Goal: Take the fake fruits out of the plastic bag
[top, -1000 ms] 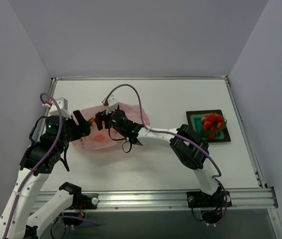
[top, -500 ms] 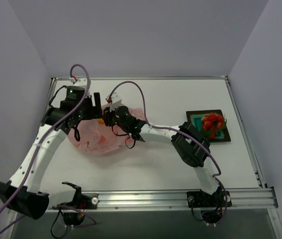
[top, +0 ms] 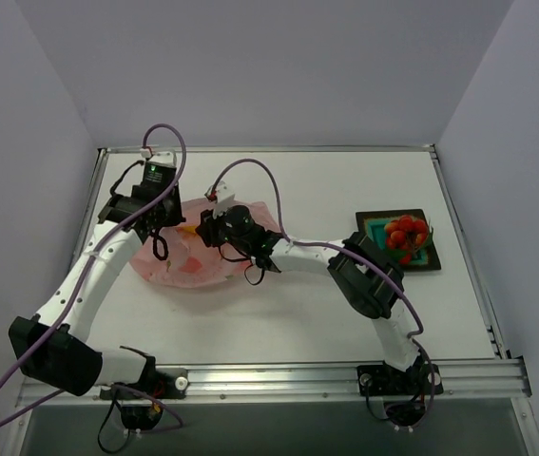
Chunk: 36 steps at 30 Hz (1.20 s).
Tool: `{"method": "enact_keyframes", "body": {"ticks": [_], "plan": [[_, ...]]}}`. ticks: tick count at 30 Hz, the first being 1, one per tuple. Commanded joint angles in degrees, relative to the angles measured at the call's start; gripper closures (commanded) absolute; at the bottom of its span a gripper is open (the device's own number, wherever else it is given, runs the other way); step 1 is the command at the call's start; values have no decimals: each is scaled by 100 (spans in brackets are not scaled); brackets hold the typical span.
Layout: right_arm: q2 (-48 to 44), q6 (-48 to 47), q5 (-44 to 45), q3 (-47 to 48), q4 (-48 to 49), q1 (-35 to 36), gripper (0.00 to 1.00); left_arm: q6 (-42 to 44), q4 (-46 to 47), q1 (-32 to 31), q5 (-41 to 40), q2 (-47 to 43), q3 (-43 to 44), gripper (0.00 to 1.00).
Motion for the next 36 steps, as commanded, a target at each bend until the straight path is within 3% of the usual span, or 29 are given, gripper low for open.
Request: {"method": "enact_keyframes", "body": {"ticks": [1,3,5,6,7,9,13,16,17,19,23,25,28,32,36], "plan": [[-44,-291,-496,156,176,0,69,-538,754,72,-814,-91,-102,98],[62,-362,-514,209,150,-69,68,-706,1036,72,-806,-100,-252,98],[220,-371,-505,367,-42,-157,61,-847,1292,72,-710,-82,-305,98],[229,-371,-470,367,-79,-236,57,-865,1370,72,-640,-108,-340,98],[229,-354,-409,367,-105,-280,46,-874,1406,72,-569,-143,-375,98],[238,-310,-312,341,-289,-333,37,-917,1459,72,-341,-327,-585,98],[54,-205,-162,-334,-1,-255,36,-979,1520,72,116,-732,-1104,97],[-139,-73,-58,-950,386,-289,38,-927,1644,186,722,-865,-1185,68],[-166,-46,21,-1055,465,-333,39,-909,1600,361,889,-847,-1054,42],[-271,77,-65,-1249,553,-456,41,-795,1250,572,1128,-750,-346,24],[-342,33,-224,-1232,502,-562,42,-829,906,1363,1233,-610,527,23],[-351,51,-285,-1197,518,-527,42,-1057,774,1969,1242,-426,565,24],[-342,59,-294,-1162,536,-422,42,-1434,957,2767,1539,-188,-22,24],[-377,25,-268,-1118,510,-299,42,-2059,1747,3823,2811,75,-1173,24],[-483,-28,-215,-1118,457,-246,43,-2271,2442,4177,3272,647,-1509,23]]}}
